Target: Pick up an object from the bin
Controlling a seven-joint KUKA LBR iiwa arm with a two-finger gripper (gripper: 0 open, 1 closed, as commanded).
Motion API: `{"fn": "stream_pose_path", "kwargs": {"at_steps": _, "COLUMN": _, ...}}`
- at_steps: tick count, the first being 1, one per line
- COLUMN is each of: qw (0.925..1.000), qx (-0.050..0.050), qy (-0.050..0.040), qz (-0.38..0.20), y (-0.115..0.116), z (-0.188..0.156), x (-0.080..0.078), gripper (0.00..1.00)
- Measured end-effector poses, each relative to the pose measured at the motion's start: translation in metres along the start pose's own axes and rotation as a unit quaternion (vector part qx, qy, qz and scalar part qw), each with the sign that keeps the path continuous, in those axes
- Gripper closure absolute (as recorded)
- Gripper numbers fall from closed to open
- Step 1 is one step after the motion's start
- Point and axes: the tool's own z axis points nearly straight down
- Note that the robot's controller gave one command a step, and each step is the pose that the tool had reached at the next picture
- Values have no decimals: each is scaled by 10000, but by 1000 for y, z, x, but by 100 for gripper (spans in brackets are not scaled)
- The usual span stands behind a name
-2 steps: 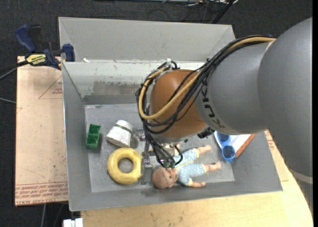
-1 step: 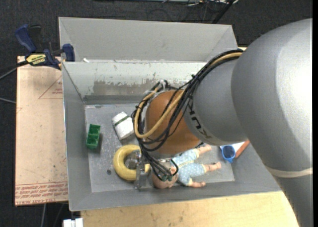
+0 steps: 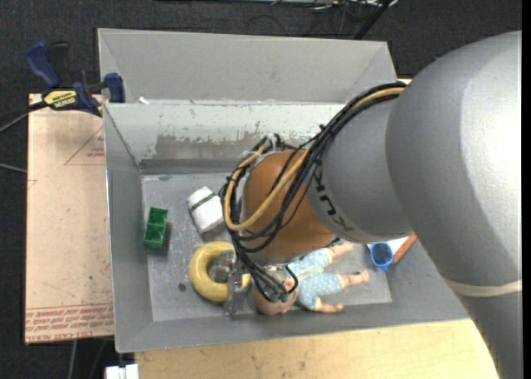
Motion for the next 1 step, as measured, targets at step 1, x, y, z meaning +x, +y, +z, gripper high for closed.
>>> {"fn": "stream_pose_path", "kwargs": {"at_steps": 1, "qw": 9999, "qx": -7, "qy": -46, "qz": -160, "y": -3, "z": -208, "x": -13, "gripper": 100}}
